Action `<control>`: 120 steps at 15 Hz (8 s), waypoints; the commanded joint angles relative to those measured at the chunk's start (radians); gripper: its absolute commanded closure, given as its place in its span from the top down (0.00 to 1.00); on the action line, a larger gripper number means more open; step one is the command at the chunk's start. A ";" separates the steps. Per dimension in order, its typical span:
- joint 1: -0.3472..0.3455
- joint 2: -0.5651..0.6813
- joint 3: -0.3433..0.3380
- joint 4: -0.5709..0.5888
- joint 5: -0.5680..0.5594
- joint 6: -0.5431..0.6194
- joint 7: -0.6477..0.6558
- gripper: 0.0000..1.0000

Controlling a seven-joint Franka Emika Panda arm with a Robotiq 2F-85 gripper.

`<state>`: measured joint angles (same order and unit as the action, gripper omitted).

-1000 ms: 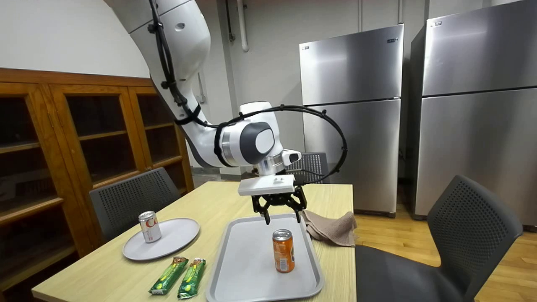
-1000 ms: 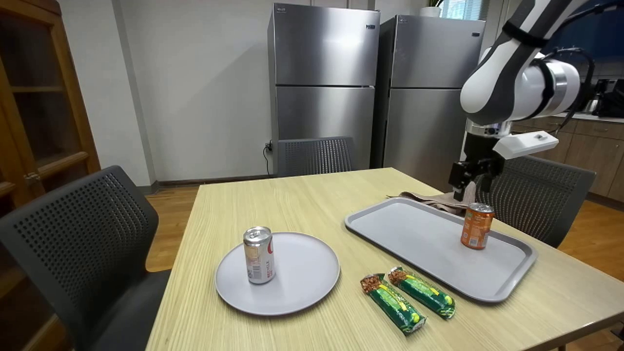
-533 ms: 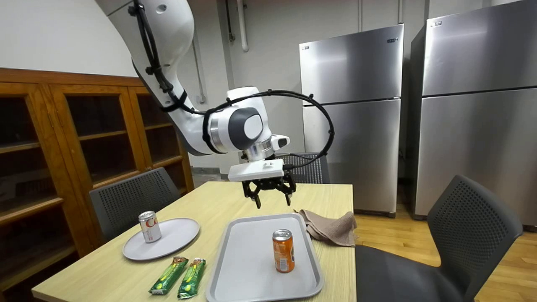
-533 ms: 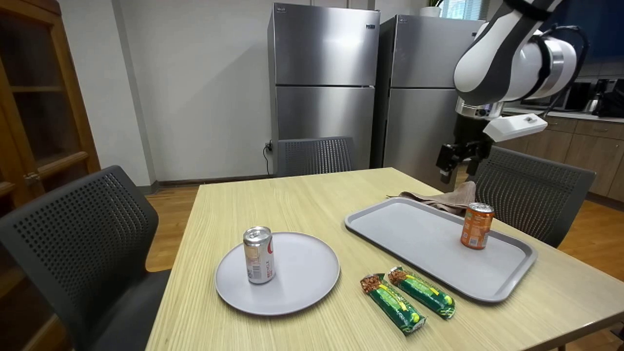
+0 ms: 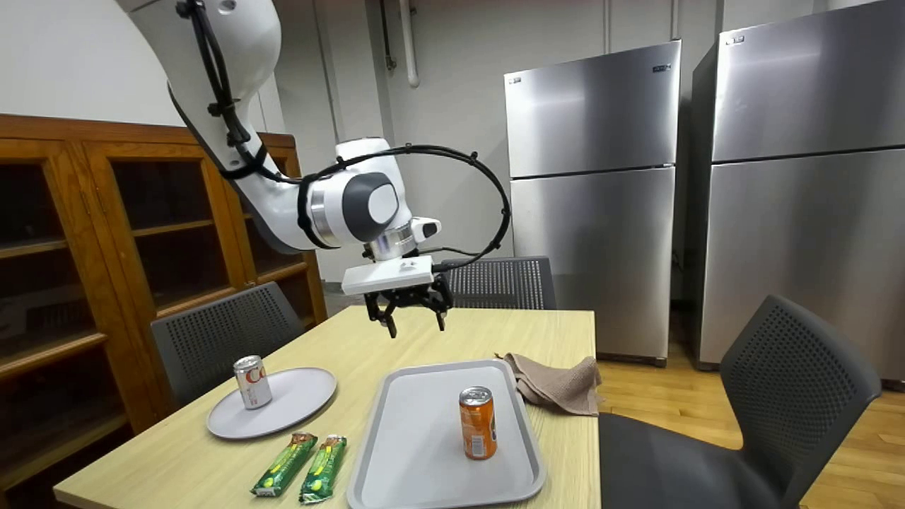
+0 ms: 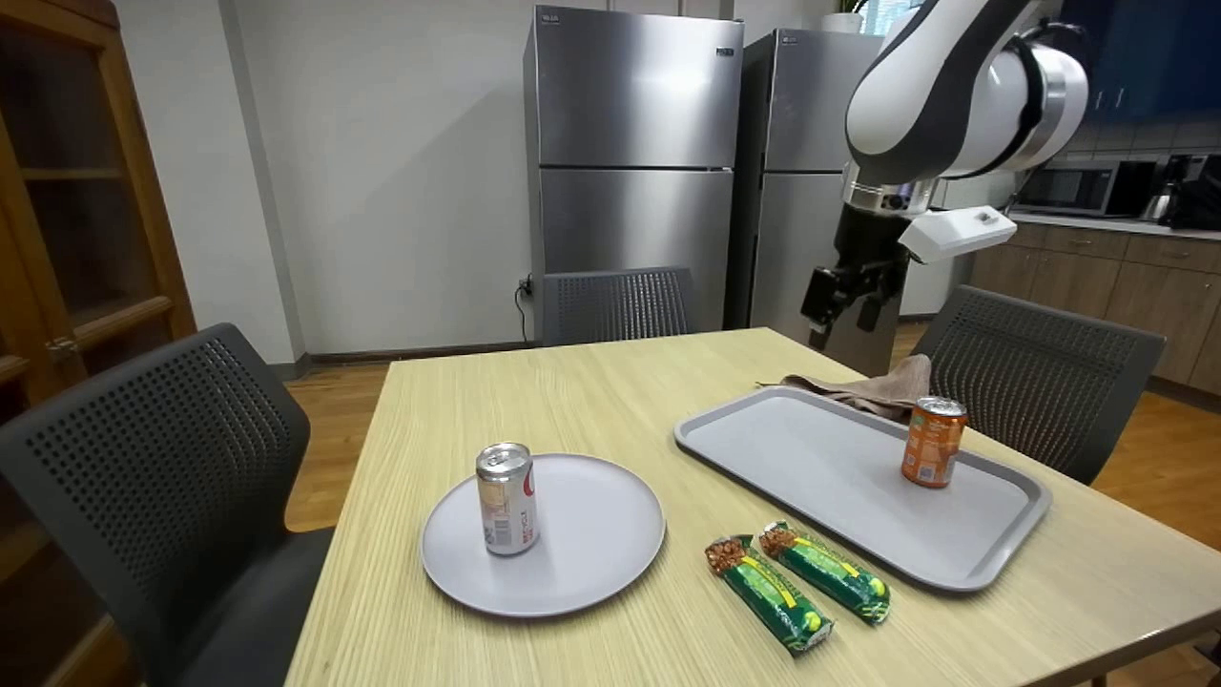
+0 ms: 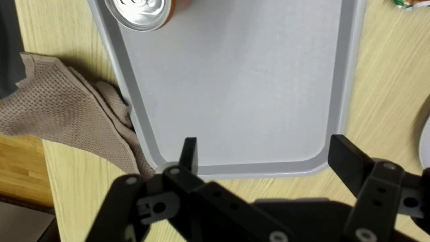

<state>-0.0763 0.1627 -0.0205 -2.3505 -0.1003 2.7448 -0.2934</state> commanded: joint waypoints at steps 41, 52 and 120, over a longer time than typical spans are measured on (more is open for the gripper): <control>0.362 0.175 0.306 0.112 -0.058 -0.027 0.025 1.00; 0.402 0.394 0.273 0.341 -0.149 -0.050 0.025 1.00; 0.004 0.087 0.084 0.079 0.007 0.050 -0.022 0.38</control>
<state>-0.0537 0.2849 0.0695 -2.2320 -0.1103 2.7831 -0.2864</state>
